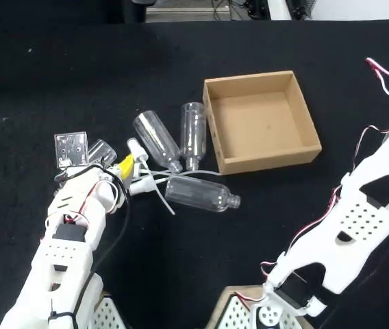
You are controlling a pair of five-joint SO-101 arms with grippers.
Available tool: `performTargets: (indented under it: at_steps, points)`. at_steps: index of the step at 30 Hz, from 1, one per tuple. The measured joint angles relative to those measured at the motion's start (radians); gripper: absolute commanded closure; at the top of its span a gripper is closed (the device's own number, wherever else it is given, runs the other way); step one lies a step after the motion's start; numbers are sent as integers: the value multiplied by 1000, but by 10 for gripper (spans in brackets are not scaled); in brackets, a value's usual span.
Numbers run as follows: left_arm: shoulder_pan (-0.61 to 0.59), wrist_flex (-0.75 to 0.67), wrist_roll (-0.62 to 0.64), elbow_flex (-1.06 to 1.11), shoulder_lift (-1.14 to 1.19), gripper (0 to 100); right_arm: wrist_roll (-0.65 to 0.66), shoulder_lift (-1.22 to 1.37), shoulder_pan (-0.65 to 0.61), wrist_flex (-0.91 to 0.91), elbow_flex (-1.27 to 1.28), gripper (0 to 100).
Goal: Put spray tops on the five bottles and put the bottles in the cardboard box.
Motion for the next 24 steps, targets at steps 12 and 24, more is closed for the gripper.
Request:
performTargets:
  at_steps: [12,24]
  points:
    - [0,0,0,0,0,766,-31,-245,-2,0,35,988]
    - [0,0,0,0,0,766,-58,-695,-150,0,597,988]
